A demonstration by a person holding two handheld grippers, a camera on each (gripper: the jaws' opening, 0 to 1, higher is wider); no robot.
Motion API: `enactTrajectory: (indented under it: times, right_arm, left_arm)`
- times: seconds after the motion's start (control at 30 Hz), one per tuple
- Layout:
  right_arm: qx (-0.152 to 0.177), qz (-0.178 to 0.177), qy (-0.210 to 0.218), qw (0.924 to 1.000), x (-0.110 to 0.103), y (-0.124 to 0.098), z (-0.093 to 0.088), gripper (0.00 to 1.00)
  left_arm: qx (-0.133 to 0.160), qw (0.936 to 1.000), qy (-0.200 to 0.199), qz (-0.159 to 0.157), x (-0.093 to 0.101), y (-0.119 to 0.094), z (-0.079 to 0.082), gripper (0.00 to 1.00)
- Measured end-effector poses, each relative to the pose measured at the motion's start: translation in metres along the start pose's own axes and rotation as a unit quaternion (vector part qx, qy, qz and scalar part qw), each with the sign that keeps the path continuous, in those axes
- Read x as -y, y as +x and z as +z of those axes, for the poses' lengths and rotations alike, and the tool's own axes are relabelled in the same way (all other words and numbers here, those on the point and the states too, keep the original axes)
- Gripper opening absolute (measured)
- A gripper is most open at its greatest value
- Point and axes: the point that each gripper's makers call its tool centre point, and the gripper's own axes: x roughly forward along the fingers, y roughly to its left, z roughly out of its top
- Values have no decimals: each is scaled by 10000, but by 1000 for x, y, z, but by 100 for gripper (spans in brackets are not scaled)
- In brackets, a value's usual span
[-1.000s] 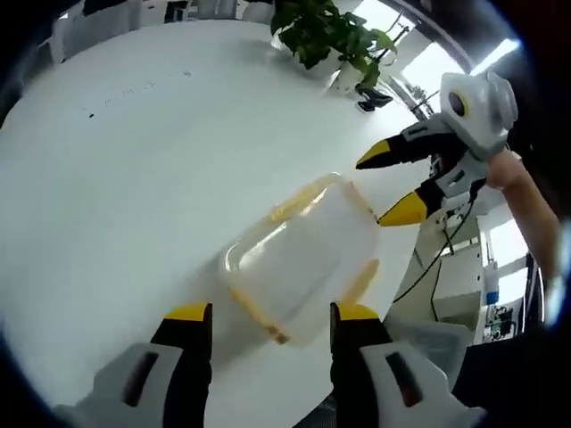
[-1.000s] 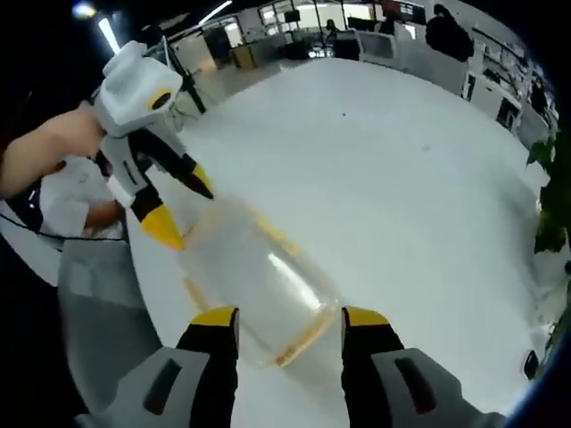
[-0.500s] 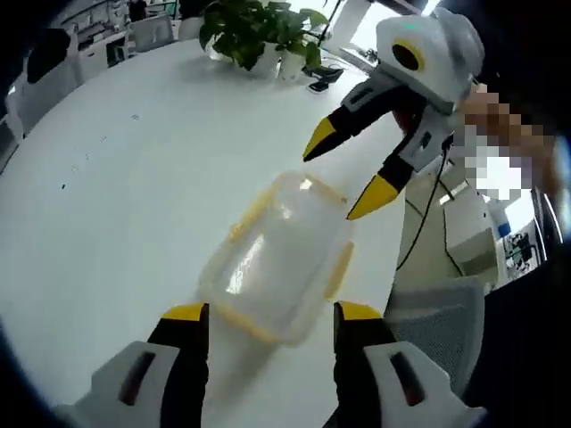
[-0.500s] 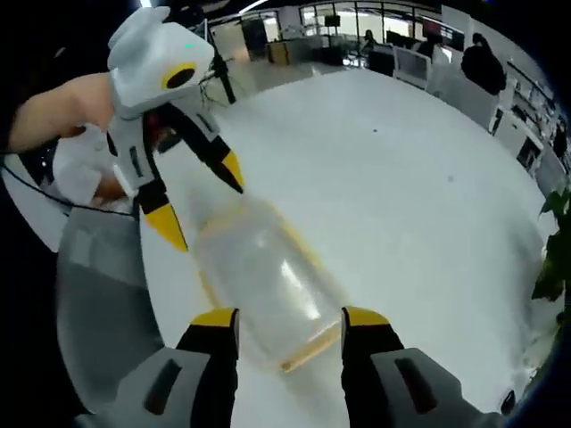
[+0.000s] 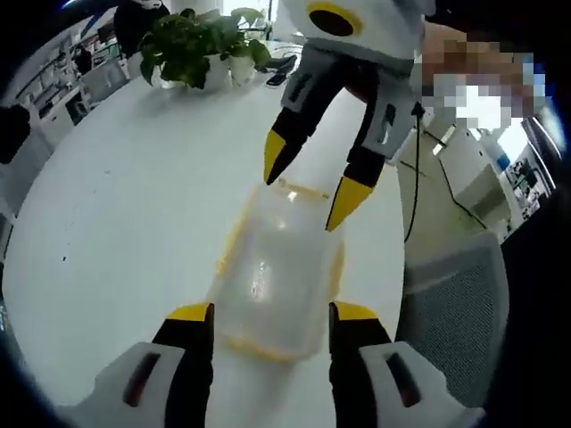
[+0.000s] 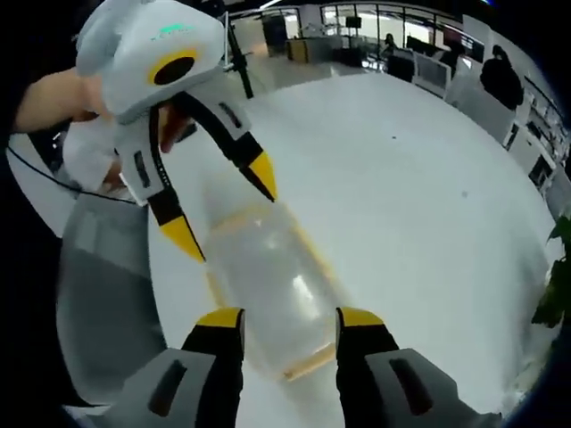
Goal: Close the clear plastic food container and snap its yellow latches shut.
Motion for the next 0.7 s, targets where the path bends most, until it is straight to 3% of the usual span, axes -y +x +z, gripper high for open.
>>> enactTrajectory:
  times: [0.1,0.17,0.33,0.7]
  right_arm:
    - [-44,15,-147,9999,0,1,0,38]
    - [-71,28,-190,9998,0,2,0,38]
    - [-37,127,-258,9996,-3,2,3,34]
    - [-162,216,-494,9984,-7,12,1,34]
  left_arm:
    - [67,9999,133,-8,2,1,4,49]
    - [156,9988,457,-31,4,1,9,46]
    - [57,9971,755,-100,9,5,7,46]
    - [49,9951,986,-62,9,12,13,44]
